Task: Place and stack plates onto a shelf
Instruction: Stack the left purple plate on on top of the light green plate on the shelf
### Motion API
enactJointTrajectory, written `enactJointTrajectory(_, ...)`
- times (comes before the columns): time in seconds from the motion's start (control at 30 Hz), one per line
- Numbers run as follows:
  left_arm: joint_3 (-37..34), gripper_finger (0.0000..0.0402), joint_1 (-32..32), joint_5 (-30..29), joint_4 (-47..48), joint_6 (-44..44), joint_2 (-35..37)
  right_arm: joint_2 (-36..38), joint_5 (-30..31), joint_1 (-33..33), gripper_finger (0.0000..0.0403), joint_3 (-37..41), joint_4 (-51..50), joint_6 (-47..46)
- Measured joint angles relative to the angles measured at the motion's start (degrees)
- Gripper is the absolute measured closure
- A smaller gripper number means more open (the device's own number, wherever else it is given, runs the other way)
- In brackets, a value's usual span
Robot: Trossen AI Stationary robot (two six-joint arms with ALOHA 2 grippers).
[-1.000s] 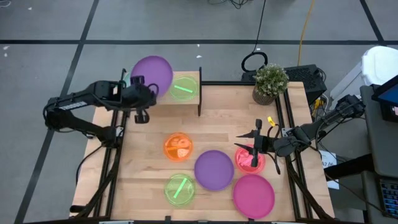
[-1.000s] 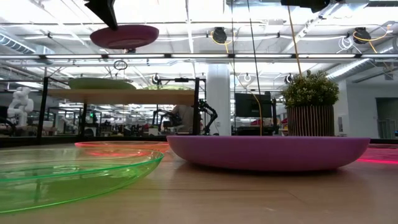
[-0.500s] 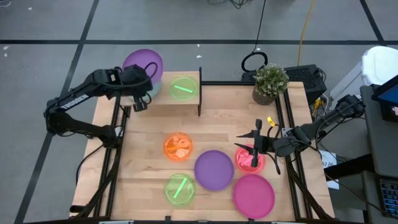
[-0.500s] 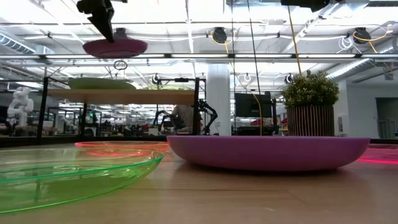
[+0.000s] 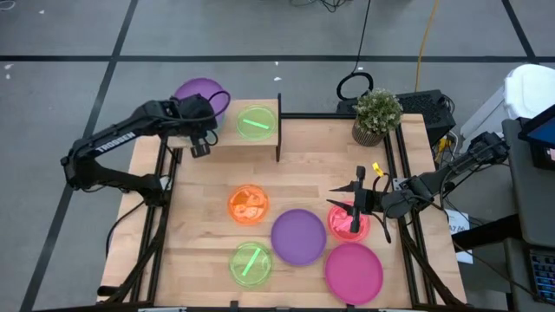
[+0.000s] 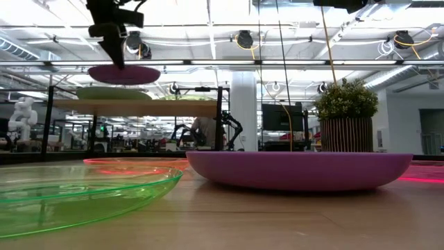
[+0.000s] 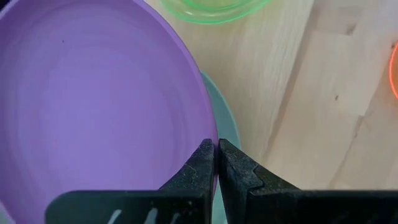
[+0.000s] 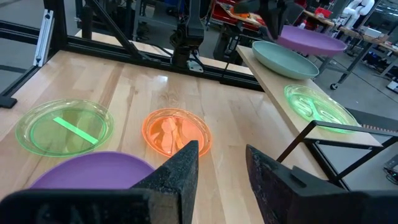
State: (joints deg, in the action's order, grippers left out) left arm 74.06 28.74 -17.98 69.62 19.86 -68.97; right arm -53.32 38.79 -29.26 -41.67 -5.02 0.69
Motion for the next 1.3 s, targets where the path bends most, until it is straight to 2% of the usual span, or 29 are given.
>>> enactJointTrajectory(0.23,-3.5,0.0387,1.0,0.0,-3.4,-1.2,0.0,0.0,0.0,0.0,0.0284,0.0,0.0,0.0)
enactJointTrajectory(0.87,-7.3,0.0384,2.5,0.3,-3.4,-8.6,0.0,0.0,0.0,0.0,0.0284,0.0,0.0,0.0)
enactJointTrajectory(1.17,-7.3,0.0317,2.5,0.3,-3.9,-11.7,0.0,0.0,0.0,0.0,0.0284,0.0,0.2,-0.2)
enactJointTrajectory(1.3,-7.3,0.03,2.1,0.3,-3.9,-13.6,0.0,0.0,0.0,0.0,0.0284,0.0,0.4,-0.2)
